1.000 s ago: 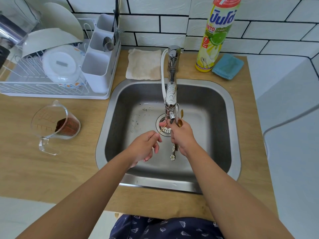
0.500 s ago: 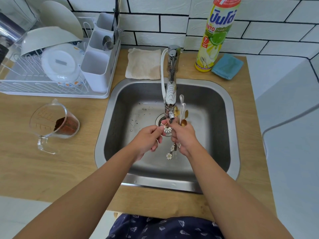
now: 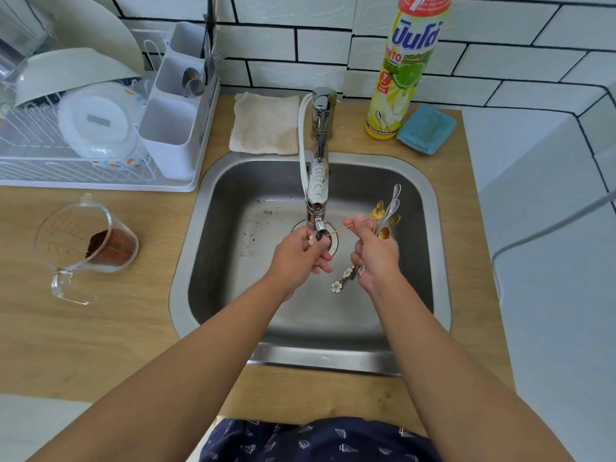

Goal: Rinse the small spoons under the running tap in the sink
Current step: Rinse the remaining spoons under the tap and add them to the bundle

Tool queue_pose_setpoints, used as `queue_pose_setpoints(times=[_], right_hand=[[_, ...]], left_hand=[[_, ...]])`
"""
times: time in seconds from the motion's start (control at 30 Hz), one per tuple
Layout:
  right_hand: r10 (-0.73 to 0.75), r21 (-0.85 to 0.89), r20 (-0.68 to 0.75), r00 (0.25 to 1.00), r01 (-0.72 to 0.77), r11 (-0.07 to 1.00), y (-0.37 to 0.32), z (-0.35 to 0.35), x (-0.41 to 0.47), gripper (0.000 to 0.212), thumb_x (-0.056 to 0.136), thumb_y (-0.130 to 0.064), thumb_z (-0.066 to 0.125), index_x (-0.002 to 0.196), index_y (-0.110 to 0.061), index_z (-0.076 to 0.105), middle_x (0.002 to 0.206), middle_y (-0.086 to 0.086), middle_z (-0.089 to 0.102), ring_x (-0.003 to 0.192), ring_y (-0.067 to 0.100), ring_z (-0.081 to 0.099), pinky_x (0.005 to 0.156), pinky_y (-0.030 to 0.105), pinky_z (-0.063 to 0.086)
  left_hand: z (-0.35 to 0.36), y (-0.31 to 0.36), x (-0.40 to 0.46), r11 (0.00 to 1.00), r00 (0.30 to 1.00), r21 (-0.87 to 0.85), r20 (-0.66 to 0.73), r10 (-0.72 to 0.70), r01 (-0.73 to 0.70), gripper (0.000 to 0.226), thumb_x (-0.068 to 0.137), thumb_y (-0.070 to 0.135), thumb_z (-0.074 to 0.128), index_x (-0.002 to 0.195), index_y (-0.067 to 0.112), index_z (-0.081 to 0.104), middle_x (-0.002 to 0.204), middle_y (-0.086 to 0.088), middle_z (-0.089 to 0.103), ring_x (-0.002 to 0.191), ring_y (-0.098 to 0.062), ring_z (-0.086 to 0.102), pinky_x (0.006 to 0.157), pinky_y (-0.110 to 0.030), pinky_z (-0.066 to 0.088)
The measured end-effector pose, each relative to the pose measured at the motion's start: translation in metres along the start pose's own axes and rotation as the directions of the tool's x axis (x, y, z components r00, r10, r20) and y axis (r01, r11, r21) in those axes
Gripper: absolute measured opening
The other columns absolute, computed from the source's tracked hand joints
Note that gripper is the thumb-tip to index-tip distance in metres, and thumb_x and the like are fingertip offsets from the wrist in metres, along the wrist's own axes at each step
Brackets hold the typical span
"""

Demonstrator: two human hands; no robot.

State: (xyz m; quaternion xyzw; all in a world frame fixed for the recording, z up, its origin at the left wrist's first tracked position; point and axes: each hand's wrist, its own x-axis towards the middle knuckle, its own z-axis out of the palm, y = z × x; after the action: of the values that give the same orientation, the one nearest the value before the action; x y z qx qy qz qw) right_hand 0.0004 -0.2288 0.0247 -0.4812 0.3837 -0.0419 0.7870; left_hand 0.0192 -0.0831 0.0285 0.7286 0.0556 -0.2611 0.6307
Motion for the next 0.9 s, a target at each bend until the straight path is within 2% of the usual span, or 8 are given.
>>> queue_pose_setpoints(times=[0.13, 0.27, 0.43, 0.53, 0.6, 0.73, 0.8, 0.9], right_hand=[[0.037, -0.021, 0.015, 0.999, -0.037, 0.999, 0.005, 0.005, -0.005, 0.035, 0.098, -0.026, 0.072, 0.063, -0.025, 0.076, 0.089, 0.006, 0.078, 0.038, 0.005, 0.024, 0.037, 0.019, 0.025], [0.05, 0.01, 0.042, 0.998, -0.051, 0.999, 0.01, 0.01, -0.009, 0.022, 0.097, -0.023, 0.072, 0.075, -0.02, 0.07, 0.095, 0.01, 0.081, 0.035, 0.003, 0.029, 0.035, 0.018, 0.026], [0.025, -0.003, 0.005, 1.0, -0.025, 1.0, 0.007, 0.005, -0.006, 0.029, 0.099, -0.025, 0.07, 0.071, -0.022, 0.078, 0.093, 0.011, 0.068, 0.039, 0.003, 0.025, 0.037, 0.018, 0.026], [0.025, -0.014, 0.038, 0.999, -0.024, 1.0, 0.008, 0.007, -0.008, 0.03, 0.099, -0.025, 0.07, 0.07, -0.023, 0.08, 0.087, 0.01, 0.073, 0.036, 0.002, 0.029, 0.036, 0.018, 0.026], [0.037, -0.018, 0.065, 0.997, -0.036, 0.999, 0.01, 0.011, -0.01, 0.019, 0.099, -0.024, 0.07, 0.084, -0.017, 0.081, 0.089, 0.008, 0.078, 0.036, 0.002, 0.03, 0.035, 0.018, 0.027], [0.028, 0.005, 0.11, 0.993, -0.029, 1.0, 0.008, 0.01, -0.01, 0.017, 0.099, -0.019, 0.069, 0.086, -0.02, 0.08, 0.09, 0.008, 0.075, 0.036, 0.001, 0.038, 0.036, 0.016, 0.031], [0.019, 0.028, 0.109, 0.994, -0.022, 0.999, 0.003, 0.007, -0.009, 0.008, 0.098, -0.016, 0.07, 0.099, -0.013, 0.077, 0.091, 0.003, 0.079, 0.036, 0.0, 0.049, 0.036, 0.014, 0.036], [0.005, -0.025, 0.047, 0.999, -0.004, 1.0, -0.001, 0.008, -0.009, 0.019, 0.096, -0.017, 0.073, 0.107, -0.002, 0.076, 0.08, -0.001, 0.077, 0.034, 0.001, 0.046, 0.035, 0.014, 0.033]], left_hand=[[-0.004, -0.007, -0.001, 0.999, 0.999, -0.032, -0.044, 0.032, -0.033, 0.009, 0.1, 0.022, 0.06, 0.092, 0.02, 0.063, 0.06, 0.004, 0.066, 0.048, -0.014, 0.06, 0.048, -0.022, 0.045], [-0.004, -0.003, 0.0, 0.99, 0.991, -0.128, -0.117, -0.072, 0.057, 0.027, 0.101, 0.027, 0.058, 0.078, 0.014, 0.06, 0.056, -0.002, 0.061, 0.038, -0.013, 0.048, 0.042, -0.023, 0.038], [-0.009, 0.003, -0.006, 0.889, 0.972, -0.408, 0.183, -0.145, 0.209, 0.014, 0.106, 0.011, 0.048, 0.113, 0.003, 0.058, 0.083, -0.004, 0.077, 0.075, -0.013, 0.075, 0.065, -0.02, 0.057], [-0.008, 0.007, -0.008, 0.934, 0.986, -0.316, 0.062, -0.156, 0.167, 0.012, 0.1, 0.017, 0.061, 0.1, 0.005, 0.061, 0.073, -0.004, 0.075, 0.062, -0.011, 0.072, 0.056, -0.019, 0.055], [-0.005, 0.009, -0.004, 0.927, 0.979, -0.332, -0.038, -0.199, 0.176, 0.018, 0.098, 0.02, 0.066, 0.087, 0.007, 0.061, 0.061, -0.003, 0.07, 0.048, -0.009, 0.064, 0.047, -0.018, 0.05], [-0.01, 0.013, 0.0, 0.75, 0.937, -0.572, 0.104, -0.335, 0.332, 0.014, 0.103, 0.013, 0.054, 0.099, 0.004, 0.064, 0.066, -0.003, 0.071, 0.052, -0.006, 0.065, 0.049, -0.018, 0.053], [-0.015, 0.012, -0.002, 0.676, 0.932, -0.642, 0.232, -0.278, 0.362, 0.017, 0.104, 0.006, 0.049, 0.113, 0.001, 0.062, 0.079, -0.007, 0.073, 0.063, -0.01, 0.068, 0.058, -0.021, 0.057], [-0.013, 0.007, -0.003, 0.79, 0.963, -0.554, 0.202, -0.179, 0.263, 0.015, 0.102, 0.003, 0.049, 0.114, 0.005, 0.06, 0.079, -0.004, 0.067, 0.06, -0.008, 0.061, 0.059, -0.021, 0.053]])
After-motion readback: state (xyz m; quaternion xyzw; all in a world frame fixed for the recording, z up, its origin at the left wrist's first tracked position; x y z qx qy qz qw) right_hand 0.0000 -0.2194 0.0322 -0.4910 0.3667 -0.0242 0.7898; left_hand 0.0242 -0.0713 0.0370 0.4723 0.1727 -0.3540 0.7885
